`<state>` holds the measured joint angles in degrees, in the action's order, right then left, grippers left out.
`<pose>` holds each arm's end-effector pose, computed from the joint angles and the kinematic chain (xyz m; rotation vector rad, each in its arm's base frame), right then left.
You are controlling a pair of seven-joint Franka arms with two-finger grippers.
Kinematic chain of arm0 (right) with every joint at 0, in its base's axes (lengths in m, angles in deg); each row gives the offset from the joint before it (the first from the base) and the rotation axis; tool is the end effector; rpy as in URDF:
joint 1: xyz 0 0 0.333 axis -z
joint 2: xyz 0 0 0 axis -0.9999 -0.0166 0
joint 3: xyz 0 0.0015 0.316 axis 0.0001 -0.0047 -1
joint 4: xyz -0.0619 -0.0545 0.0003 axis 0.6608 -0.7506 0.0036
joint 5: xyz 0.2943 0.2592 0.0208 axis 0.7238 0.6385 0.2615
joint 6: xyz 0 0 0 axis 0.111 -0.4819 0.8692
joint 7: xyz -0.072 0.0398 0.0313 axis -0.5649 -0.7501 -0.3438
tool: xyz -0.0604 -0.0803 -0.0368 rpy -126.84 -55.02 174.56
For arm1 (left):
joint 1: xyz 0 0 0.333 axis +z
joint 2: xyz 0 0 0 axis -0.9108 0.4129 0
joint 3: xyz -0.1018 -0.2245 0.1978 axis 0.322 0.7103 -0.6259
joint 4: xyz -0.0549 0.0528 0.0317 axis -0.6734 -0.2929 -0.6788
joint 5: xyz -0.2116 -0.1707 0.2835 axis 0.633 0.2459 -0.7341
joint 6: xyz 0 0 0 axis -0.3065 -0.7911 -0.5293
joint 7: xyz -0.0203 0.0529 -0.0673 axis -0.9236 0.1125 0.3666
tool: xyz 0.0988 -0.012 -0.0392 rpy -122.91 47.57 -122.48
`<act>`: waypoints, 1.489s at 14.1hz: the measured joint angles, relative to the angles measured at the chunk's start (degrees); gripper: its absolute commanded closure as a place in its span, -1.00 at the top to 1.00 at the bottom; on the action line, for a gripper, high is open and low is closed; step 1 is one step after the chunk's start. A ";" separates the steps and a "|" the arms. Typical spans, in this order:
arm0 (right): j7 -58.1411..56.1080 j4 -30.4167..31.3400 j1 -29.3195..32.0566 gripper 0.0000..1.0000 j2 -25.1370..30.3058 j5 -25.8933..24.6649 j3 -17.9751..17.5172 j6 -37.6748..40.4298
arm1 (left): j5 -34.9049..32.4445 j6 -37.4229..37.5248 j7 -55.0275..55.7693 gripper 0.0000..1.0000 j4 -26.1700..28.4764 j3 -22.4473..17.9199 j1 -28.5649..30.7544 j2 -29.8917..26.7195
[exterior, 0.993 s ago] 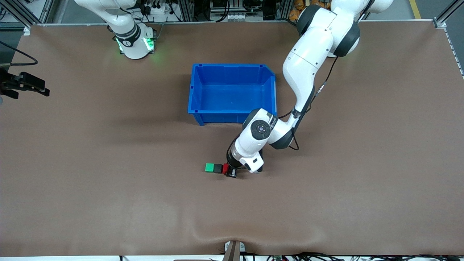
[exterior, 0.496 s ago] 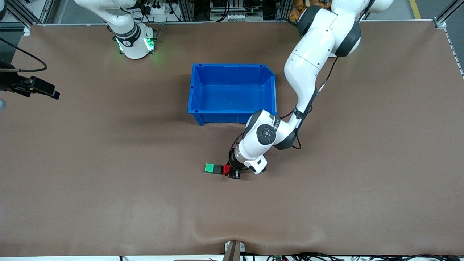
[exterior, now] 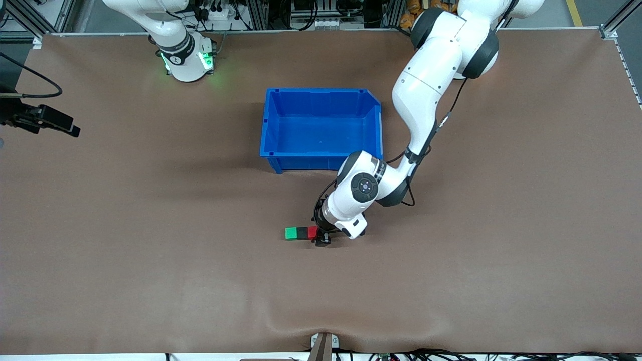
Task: Attach green and red cubes to black cube
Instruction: 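Open the left gripper and raise it away from the cubes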
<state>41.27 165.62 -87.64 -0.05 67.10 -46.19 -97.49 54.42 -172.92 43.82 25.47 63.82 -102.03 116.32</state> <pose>0.5425 -0.0395 0.6123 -3.0760 0.2007 0.1424 0.6257 -0.4983 0.1680 1.9875 1.9920 -0.3059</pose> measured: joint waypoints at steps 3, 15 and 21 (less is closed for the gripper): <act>0.28 -0.20 0.01 1.00 0.00 0.19 0.07 0.00 | -0.07 5.40 -0.73 1.00 -0.87 -1.16 0.04 -2.24; 0.82 -1.58 0.00 1.00 0.04 0.19 0.15 1.92 | -1.29 41.24 -35.65 1.00 -1.49 -8.40 7.81 -23.36; 0.86 -1.78 0.03 1.00 0.04 0.12 0.29 1.90 | -1.82 54.92 -54.49 1.00 3.09 -8.46 15.07 -35.25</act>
<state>42.13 163.84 -87.62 -0.02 67.22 -45.90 -95.59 52.60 -118.00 -10.68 28.56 55.35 -86.96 81.07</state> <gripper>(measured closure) 0.000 0.000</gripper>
